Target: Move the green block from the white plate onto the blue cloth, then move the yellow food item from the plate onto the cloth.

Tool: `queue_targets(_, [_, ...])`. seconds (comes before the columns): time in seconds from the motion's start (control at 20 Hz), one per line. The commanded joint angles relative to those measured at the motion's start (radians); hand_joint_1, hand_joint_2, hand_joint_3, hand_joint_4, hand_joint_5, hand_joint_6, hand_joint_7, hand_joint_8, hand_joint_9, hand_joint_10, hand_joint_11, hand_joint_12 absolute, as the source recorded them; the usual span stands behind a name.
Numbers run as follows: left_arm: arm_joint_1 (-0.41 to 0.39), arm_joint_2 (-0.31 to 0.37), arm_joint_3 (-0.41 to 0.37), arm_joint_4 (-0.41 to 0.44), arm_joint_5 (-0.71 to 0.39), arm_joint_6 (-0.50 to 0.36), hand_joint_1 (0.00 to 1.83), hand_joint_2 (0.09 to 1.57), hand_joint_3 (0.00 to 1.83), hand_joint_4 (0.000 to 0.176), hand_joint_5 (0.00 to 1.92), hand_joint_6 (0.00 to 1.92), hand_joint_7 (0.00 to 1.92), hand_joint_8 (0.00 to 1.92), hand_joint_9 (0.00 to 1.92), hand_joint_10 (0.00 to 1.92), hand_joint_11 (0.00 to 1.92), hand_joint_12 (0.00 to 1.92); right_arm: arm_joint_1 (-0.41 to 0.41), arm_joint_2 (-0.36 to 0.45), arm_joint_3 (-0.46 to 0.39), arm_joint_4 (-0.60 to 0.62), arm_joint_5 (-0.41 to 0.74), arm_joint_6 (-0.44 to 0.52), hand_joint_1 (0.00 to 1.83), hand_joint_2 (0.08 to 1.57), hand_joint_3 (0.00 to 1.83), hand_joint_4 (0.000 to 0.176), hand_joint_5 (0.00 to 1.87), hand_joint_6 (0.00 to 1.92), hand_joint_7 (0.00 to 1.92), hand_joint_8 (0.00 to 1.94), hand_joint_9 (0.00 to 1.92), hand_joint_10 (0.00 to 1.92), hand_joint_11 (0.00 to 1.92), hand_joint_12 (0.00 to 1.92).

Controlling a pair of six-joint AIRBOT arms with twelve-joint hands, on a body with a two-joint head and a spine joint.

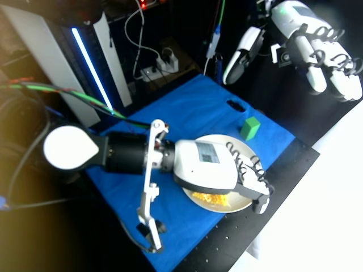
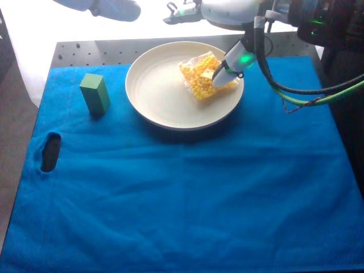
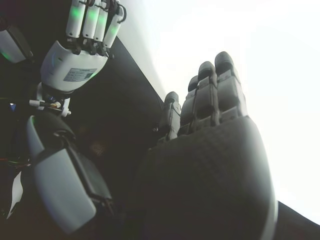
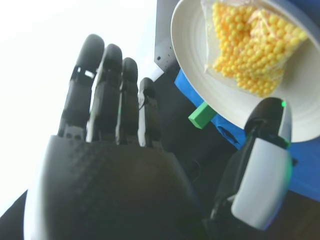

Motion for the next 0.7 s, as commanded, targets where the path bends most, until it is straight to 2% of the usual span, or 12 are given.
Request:
queue_targets(0.0, [-0.014,0.005,-0.004,-0.017,-0.111,-0.002,0.56,0.77,0.01,0.176,0.0,0.0,0.0,0.0,0.09,0.01,0.0,0.2,0.015,-0.005,0.002,0.032,0.054,-0.004,0.71,0.75,0.0,0.077,0.25,0.01,0.41,0.01,0.45,0.01,0.11,1.05])
queue_targets(0.1, [-0.014,0.005,-0.004,-0.017,-0.11,-0.002,0.54,0.76,0.0,0.176,0.0,0.0,0.0,0.0,0.1,0.01,0.02,0.21,0.015,-0.01,0.002,0.033,0.053,-0.004,0.69,0.73,0.0,0.07,0.26,0.0,0.44,0.0,0.51,0.02,0.13,1.09])
queue_targets(0.15, [-0.014,0.005,-0.005,-0.017,-0.11,-0.002,0.53,0.76,0.0,0.165,0.0,0.0,0.0,0.0,0.1,0.0,0.04,0.22,0.014,-0.013,0.002,0.033,0.053,-0.004,0.66,0.72,0.0,0.047,0.24,0.0,0.46,0.0,0.61,0.03,0.21,1.19])
queue_targets(0.2, [-0.014,0.005,-0.006,-0.017,-0.11,-0.002,0.53,0.76,0.0,0.161,0.0,0.0,0.0,0.0,0.1,0.0,0.06,0.24,0.01,-0.016,0.003,0.033,0.051,-0.004,0.66,0.72,0.0,0.039,0.25,0.0,0.48,0.01,0.66,0.04,0.26,1.23])
queue_targets(0.25, [-0.014,0.005,-0.006,-0.017,-0.11,-0.002,0.52,0.76,0.0,0.155,0.0,0.0,0.0,0.0,0.1,0.0,0.06,0.24,0.004,-0.018,0.005,0.033,0.051,-0.004,0.67,0.71,0.0,0.038,0.27,0.01,0.51,0.02,0.66,0.04,0.23,1.22])
queue_targets(0.3, [-0.014,0.005,-0.007,-0.017,-0.11,-0.002,0.52,0.75,0.0,0.166,0.0,0.0,0.0,0.0,0.1,0.0,0.06,0.24,0.0,-0.019,0.005,0.033,0.051,-0.004,0.65,0.67,0.0,0.053,0.29,0.0,0.54,0.01,0.67,0.02,0.28,1.15])
queue_targets(0.4, [-0.014,0.005,-0.007,-0.018,-0.11,-0.002,0.52,0.75,0.0,0.158,0.0,0.0,0.0,0.0,0.09,0.0,0.06,0.25,-0.009,-0.021,0.005,0.033,0.051,-0.004,0.64,0.67,0.0,0.054,0.25,0.0,0.5,0.0,0.62,0.0,0.3,1.04])
queue_targets(0.45, [-0.014,0.005,-0.007,-0.018,-0.109,-0.002,0.52,0.75,0.0,0.154,0.0,0.0,0.0,0.0,0.09,0.0,0.06,0.25,-0.013,-0.022,0.006,0.031,0.051,-0.004,0.62,0.66,0.0,0.065,0.23,0.0,0.48,0.0,0.57,0.0,0.22,1.04])
queue_targets(0.5, [-0.014,0.004,-0.007,-0.018,-0.108,-0.002,0.52,0.75,0.0,0.15,0.0,0.0,0.0,0.0,0.08,0.0,0.05,0.25,-0.017,-0.024,0.008,0.018,0.051,-0.004,0.62,0.66,0.0,0.053,0.23,0.0,0.47,0.0,0.57,0.0,0.19,1.08])
queue_targets(0.55, [-0.014,0.004,-0.007,-0.018,-0.107,-0.002,0.52,0.74,0.0,0.15,0.0,0.0,0.0,0.0,0.07,0.0,0.05,0.25,-0.019,-0.027,0.008,-0.003,0.051,-0.004,0.57,0.65,0.0,0.04,0.22,0.0,0.45,0.0,0.45,0.0,0.04,0.86])
queue_targets(0.6, [-0.014,0.004,-0.007,-0.019,-0.107,-0.002,0.52,0.75,0.0,0.151,0.0,0.0,0.0,0.0,0.06,0.0,0.04,0.25,-0.021,-0.029,0.008,-0.004,0.051,-0.004,0.58,0.63,0.0,0.049,0.2,0.0,0.42,0.01,0.3,0.01,0.01,0.52])
queue_targets(0.65, [-0.014,0.004,-0.007,-0.02,-0.108,-0.002,0.53,0.74,0.0,0.159,0.0,0.0,0.0,0.0,0.04,0.0,0.03,0.25,-0.021,-0.032,0.01,-0.004,0.051,-0.004,0.58,0.64,0.0,0.038,0.19,0.0,0.41,0.0,0.27,0.01,0.0,0.39])
